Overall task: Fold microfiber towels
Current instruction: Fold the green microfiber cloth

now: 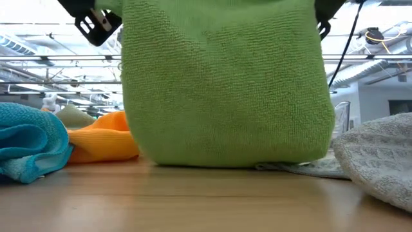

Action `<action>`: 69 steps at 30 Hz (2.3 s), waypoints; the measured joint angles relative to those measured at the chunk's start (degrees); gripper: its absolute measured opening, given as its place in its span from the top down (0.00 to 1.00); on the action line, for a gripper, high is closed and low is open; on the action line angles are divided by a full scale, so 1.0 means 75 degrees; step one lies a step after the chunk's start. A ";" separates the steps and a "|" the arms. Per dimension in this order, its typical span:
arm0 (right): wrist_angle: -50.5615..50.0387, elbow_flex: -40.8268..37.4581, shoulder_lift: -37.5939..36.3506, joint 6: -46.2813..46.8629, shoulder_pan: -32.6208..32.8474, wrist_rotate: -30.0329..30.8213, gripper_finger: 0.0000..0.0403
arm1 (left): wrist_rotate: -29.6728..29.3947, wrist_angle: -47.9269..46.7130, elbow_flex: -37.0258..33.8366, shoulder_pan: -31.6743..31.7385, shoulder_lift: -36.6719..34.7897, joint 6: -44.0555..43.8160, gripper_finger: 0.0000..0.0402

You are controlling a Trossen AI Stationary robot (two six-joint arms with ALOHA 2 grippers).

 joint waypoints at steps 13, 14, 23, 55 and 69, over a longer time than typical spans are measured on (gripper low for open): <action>-0.1628 0.0000 -0.0006 0.0030 -0.0751 0.0611 0.99 | -0.0759 -0.1265 0.0000 0.1140 0.0000 0.0255 0.99; -0.1793 0.0000 -0.0006 0.0077 -0.0819 0.0656 0.99 | -0.0741 -0.1357 0.0000 0.1242 0.0000 0.0251 0.99; -0.2352 0.0000 -0.0003 0.0888 -0.1063 0.0604 0.99 | -0.0505 -0.1308 0.0003 0.1655 0.0342 0.0406 0.99; -0.2793 -0.0009 -0.1061 0.0633 -0.0962 0.1734 0.66 | -0.0087 -0.0605 0.0006 0.2142 -0.0493 0.0424 0.58; 0.0887 -0.0454 0.1745 -0.0706 -0.1313 0.1797 0.95 | -0.0214 0.0508 0.0006 0.2086 0.1979 0.1252 0.75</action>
